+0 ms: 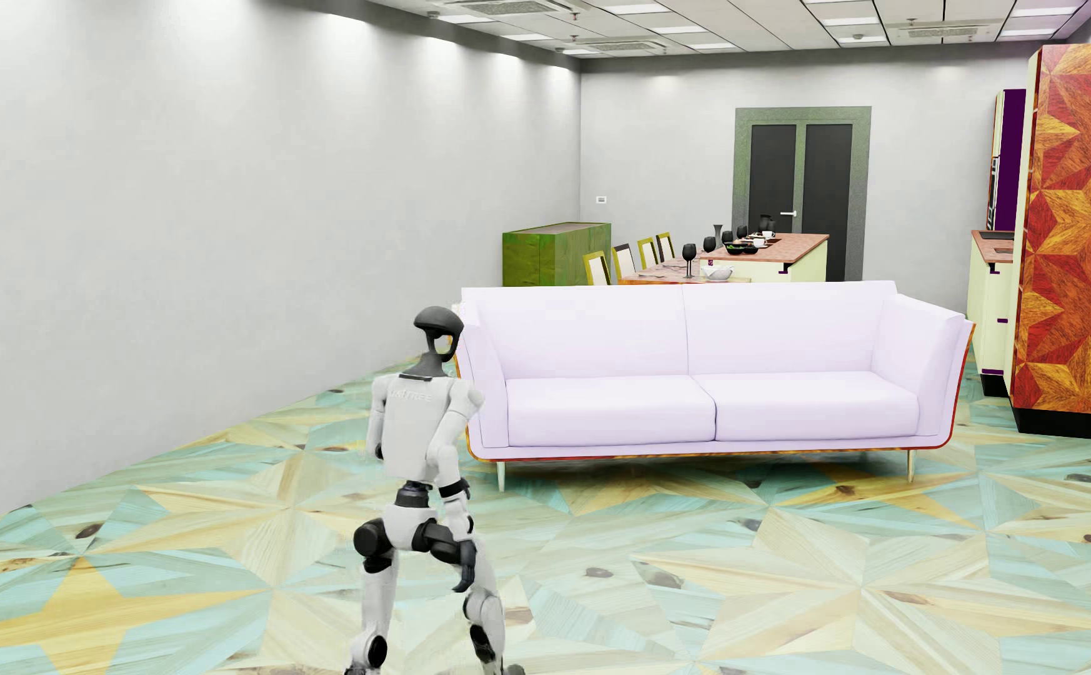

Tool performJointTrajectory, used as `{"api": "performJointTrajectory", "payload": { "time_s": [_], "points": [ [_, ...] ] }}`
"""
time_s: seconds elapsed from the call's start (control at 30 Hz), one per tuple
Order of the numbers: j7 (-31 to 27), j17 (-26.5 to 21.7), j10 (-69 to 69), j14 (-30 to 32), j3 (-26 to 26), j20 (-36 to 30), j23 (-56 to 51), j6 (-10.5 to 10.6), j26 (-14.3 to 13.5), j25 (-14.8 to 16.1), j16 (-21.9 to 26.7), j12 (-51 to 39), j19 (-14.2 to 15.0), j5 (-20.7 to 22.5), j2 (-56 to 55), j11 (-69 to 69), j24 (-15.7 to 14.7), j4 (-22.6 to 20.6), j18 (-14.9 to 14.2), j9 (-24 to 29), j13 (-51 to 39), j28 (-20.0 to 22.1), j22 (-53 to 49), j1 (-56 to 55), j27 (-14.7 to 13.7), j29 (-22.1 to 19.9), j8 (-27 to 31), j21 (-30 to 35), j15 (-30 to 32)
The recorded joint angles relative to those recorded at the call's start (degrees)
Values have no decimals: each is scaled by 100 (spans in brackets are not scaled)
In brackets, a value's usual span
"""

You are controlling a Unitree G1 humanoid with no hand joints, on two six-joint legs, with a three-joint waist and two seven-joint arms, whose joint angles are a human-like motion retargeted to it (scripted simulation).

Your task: Approach the light purple sofa

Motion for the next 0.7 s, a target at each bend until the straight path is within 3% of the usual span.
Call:
{"api": "performJointTrajectory", "payload": {
  "time_s": [0.03, 0.07, 0.1, 0.13, 0.17, 0.2, 0.23, 0.27, 0.3, 0.33, 0.37, 0.4, 0.43, 0.5, 0.53, 0.57, 0.6, 0.63, 0.67, 0.7],
  "points": [
    [-249, 169, 8, 193, -72, -158, -92, 55, 115, -66, -20, -200, 31, 127, 85, -766, -227, 132, -73, 48, 122, 152, 318, 445, -38, -183, 343, -133, 175],
    [-400, 348, 234, 666, -113, -214, -141, 73, 318, -104, -83, -258, 10, -11, 171, -597, -496, 261, -149, 81, 224, 363, 766, 786, -26, -416, -174, -278, 280],
    [-518, 522, 839, 1558, -171, -160, -117, 108, 622, -128, -134, -189, -181, -96, 197, 137, -759, 477, -391, 120, 252, 584, 1291, 871, 4, -595, -396, -372, 929],
    [-637, 640, 1985, 2776, -219, -14, -23, 158, 1005, -149, -157, -35, -688, -21, 264, 944, -976, 677, -1011, 174, 164, 811, 1821, 609, 46, -677, -416, -398, 699],
    [-566, 634, 3464, 3748, -231, 160, 104, 206, 1403, -177, -204, 178, -765, 66, 466, 1468, -1146, 916, -1416, 239, -59, 1006, 2310, -19, 103, -669, -430, -363, 114],
    [-556, 543, 4748, 3531, -185, 252, 230, 250, 1674, -233, -249, 382, -755, 187, 816, 1601, -1260, 1072, -1153, 302, -399, 1044, 2780, -877, 139, -611, -457, -243, -345],
    [-533, 376, 5522, 3048, -86, 158, 293, 276, 1742, -340, -308, 561, -693, 288, 1297, 1387, -1315, 1097, -803, 333, -783, 797, 3219, -1790, 108, -573, -437, -66, -614],
    [-485, 215, 5706, 2812, 47, -140, 253, 274, 1705, -467, -300, 779, -577, 372, 1835, 985, -1290, 1038, -774, 321, -1202, 258, 3452, -2642, 79, -594, -372, 156, -778],
    [-334, 53, 5369, 2600, 193, -452, 177, 247, 1463, -554, -212, 1042, -485, 440, 2401, 516, -1278, 979, -626, 273, -1488, -364, 3554, -3327, -115, -713, -242, 353, -888],
    [-194, -55, 4710, 2339, 344, -555, 114, 204, 1169, -581, -16, 1455, -485, 512, 2916, 187, -1354, 958, -669, 208, -1749, -857, 3448, -3843, -386, -833, -156, 548, -997],
    [-173, -125, 3833, 2315, 491, -386, 14, 156, 1056, -577, 118, 1908, -521, 563, 3389, 14, -1511, 920, -571, 143, -2041, -1148, 3200, -4255, -633, -876, -109, 786, -1215],
    [-217, -219, 2697, 2312, 624, 12, -164, 116, 1027, -538, 252, 2420, -520, 606, 3824, -33, -1666, 924, -558, 81, -2326, -1218, 2828, -4520, -877, -850, -33, 1070, -1531],
    [-333, -332, 1343, 2495, 750, 538, -426, 90, 1028, -476, 302, 2934, -467, 605, 4252, -57, -1732, 942, -655, 26, -2586, -1030, 2388, -4648, -1099, -825, 64, 1327, -1820],
    [8, -459, -948, 2316, 993, 1675, -1076, 106, 1085, -99, 35, 3785, -304, 499, 5099, 14, -1604, 1195, -568, -63, -2815, 75, 1683, -4533, -1420, -1053, 290, 1519, -2049],
    [416, -484, -856, 2351, 1103, 2102, -1379, 119, 1192, 237, -281, 4021, -154, 344, 5356, 384, -1492, 1277, -668, -86, -2724, 751, 1550, -4441, -1502, -1274, 418, 1458, -1812],
    [539, -566, -42, 3144, 1208, 2333, -1608, 85, 1372, 558, -633, 4102, 13, 64, 5381, 1164, -1397, 1230, 25, -75, -2531, 1232, 1591, -4490, -1517, -1452, 499, 1361, -1062],
    [704, -650, 865, 3257, 1257, 2353, -1730, 23, 1565, 762, -886, 4020, 140, -152, 5059, 2481, -1327, 1183, 425, -39, -2284, 1340, 1773, -4459, -1445, -1548, 660, 1254, 339],
    [828, -684, 1527, 2697, 1257, 2173, -1708, -62, 1660, 809, -989, 3787, 340, -542, 4464, 3886, -1259, 1089, 347, 3, -2055, 1018, 2060, -4295, -1269, -1580, 541, 1144, 1487],
    [926, -664, 1790, 2189, 1178, 1845, -1493, -166, 1642, 738, -970, 3448, 180, -951, 3794, 4934, -1160, 898, 322, 34, -1915, 414, 2357, -3970, -1004, -1573, 422, 1062, 1464],
    [951, -600, 1650, 1870, 1039, 1451, -1095, -262, 1515, 614, -869, 3047, -375, -1035, 3103, 5491, -1009, 623, 298, 43, -1849, -167, 2579, -3484, -683, -1516, 392, 1012, 911]
  ]
}}
